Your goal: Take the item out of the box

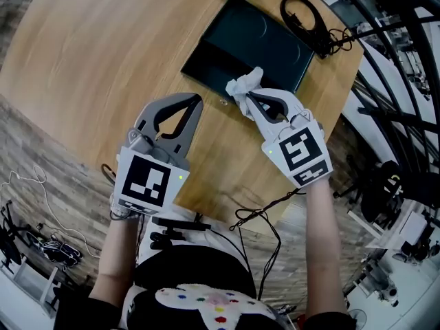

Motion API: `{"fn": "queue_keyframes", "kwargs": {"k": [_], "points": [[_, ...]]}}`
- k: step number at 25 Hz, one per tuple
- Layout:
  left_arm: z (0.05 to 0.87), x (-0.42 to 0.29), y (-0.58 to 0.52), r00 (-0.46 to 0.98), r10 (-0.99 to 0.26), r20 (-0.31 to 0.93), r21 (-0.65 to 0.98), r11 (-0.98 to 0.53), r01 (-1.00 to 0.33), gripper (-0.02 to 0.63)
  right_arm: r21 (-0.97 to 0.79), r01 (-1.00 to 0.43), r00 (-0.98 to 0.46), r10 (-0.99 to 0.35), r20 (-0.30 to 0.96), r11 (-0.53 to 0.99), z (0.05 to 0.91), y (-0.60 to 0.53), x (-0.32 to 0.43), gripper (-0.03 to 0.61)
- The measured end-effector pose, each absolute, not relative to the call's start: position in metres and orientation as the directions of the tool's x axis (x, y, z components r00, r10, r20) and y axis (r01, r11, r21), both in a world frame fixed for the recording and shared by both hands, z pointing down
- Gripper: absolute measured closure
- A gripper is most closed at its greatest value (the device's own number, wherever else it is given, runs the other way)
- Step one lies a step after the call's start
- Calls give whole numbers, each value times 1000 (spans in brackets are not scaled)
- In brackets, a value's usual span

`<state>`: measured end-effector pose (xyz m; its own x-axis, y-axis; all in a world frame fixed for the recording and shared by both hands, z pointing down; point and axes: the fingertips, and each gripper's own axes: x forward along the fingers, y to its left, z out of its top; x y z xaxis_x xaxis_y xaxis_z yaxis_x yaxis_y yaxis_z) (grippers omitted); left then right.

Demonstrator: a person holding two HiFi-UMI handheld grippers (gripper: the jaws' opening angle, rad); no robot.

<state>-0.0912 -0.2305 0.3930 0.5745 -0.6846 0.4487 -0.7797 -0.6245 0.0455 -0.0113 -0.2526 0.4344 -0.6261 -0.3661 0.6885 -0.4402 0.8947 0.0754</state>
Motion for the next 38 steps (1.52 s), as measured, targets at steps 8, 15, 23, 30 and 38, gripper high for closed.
{"fn": "queue_keyframes", "kwargs": {"k": [8, 15, 23, 30, 38], "points": [[370, -73, -202, 584, -693, 422, 21, -636, -771, 607, 127, -560, -619, -515, 592, 819, 396, -233, 9, 569], [346, -59, -175, 587, -707, 394, -12, -642, -766, 607, 168, -670, -579, -651, 492, 723, 357, -205, 34, 569], [317, -43, -137, 584, -726, 363, -51, -642, -765, 607, 197, -758, -528, -763, 373, 622, 312, -164, 61, 569], [293, -28, -111, 588, -742, 321, -76, -639, -765, 607, 198, -803, -495, -813, 307, 563, 286, -125, 84, 569], [270, -10, -74, 609, -742, 282, -93, -652, -752, 607, 188, -853, -441, -865, 238, 487, 262, -79, 112, 569]]}}
